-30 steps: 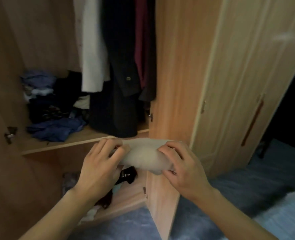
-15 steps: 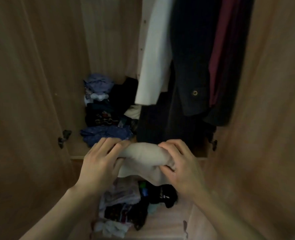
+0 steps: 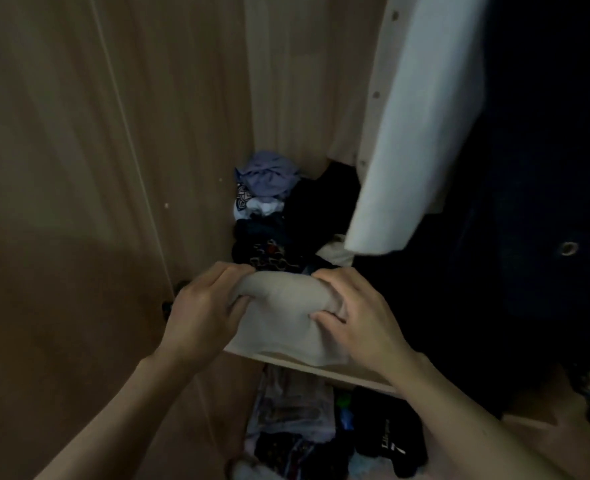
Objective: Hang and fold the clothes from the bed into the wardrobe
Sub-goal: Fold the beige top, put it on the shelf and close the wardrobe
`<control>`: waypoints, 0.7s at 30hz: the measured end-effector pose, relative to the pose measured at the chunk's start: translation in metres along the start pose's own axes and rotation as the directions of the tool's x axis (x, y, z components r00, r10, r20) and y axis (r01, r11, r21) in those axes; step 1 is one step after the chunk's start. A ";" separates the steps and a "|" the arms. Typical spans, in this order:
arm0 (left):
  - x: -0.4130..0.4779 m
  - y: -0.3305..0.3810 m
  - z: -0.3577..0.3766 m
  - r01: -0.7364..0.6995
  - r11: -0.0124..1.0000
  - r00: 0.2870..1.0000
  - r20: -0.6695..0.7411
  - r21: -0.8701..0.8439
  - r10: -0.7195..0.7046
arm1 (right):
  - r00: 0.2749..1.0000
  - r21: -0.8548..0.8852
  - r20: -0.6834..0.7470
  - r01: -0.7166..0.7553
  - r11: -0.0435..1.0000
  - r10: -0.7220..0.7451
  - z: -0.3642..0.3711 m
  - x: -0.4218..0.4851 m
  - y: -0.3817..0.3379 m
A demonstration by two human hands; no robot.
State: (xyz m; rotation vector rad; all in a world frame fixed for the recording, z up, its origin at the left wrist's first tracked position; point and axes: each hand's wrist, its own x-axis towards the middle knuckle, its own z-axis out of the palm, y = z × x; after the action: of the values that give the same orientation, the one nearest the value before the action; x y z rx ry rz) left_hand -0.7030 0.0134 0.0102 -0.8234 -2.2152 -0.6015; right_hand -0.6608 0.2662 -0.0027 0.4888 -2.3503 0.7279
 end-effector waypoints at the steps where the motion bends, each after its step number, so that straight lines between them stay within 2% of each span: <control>1: 0.004 -0.011 0.009 0.010 1.000 1.000 0.007 -0.007 -0.010 | 1.000 -0.003 0.009 -0.001 1.000 0.001 0.009 0.008 0.008; 10: 0.059 -0.122 0.107 0.092 0.985 0.978 0.199 -0.147 -0.062 | 0.984 -0.107 0.167 -0.038 0.994 0.056 0.095 0.079 0.090; 17: 0.070 -0.169 0.174 0.166 0.976 0.939 0.324 -0.144 -0.112 | 0.957 -0.109 0.251 -0.123 0.986 0.147 0.151 0.094 0.147; 21: 0.078 -0.182 0.201 0.202 0.978 0.932 0.315 -0.045 -0.178 | 0.976 -0.153 0.170 -0.109 0.982 0.135 0.173 0.103 0.176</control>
State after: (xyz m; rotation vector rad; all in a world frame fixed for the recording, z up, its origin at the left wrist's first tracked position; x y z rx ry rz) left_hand -0.9627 0.0407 -0.0960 -0.7902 -2.5947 -0.6931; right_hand -0.9036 0.2822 -0.1148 0.3628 -2.5983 0.5855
